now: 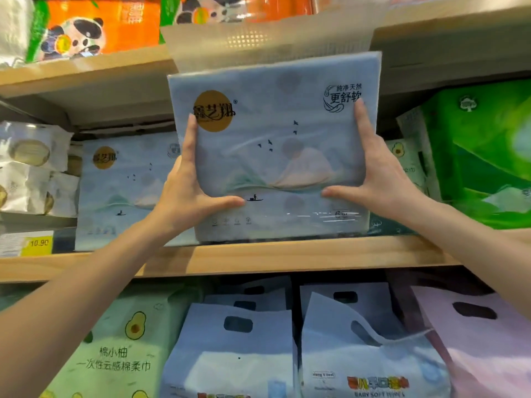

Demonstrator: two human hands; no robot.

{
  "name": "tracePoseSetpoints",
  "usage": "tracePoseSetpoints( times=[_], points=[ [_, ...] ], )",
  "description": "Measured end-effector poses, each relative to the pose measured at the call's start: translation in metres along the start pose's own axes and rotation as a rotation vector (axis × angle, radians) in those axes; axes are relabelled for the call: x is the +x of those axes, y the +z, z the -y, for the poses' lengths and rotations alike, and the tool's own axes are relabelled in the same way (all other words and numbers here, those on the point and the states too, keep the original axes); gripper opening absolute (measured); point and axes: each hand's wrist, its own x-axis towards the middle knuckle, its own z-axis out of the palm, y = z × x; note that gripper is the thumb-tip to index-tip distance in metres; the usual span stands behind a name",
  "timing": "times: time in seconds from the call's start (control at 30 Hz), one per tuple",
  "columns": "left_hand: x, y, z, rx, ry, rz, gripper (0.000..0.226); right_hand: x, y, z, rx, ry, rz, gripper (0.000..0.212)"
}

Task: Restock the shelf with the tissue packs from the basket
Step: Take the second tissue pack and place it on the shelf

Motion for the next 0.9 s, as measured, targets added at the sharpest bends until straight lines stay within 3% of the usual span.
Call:
tracePoseSetpoints(
  times=[0.23,0.53,0.9],
  points=[
    [0.009,0.007,0.007,0.073,-0.13,0.114,0.131,0.016,0.001,-0.021,-0.025,0.074,0.227,0.133],
    [0.024,0.015,0.011,0.197,-0.242,0.241,0.126,0.036,0.003,-0.037,-0.268,0.174,0.476,0.13],
    [0.047,0.028,0.043,0.228,-0.392,0.379,0.138,0.057,0.016,-0.052,-0.446,0.254,0.643,0.122]
  ],
)
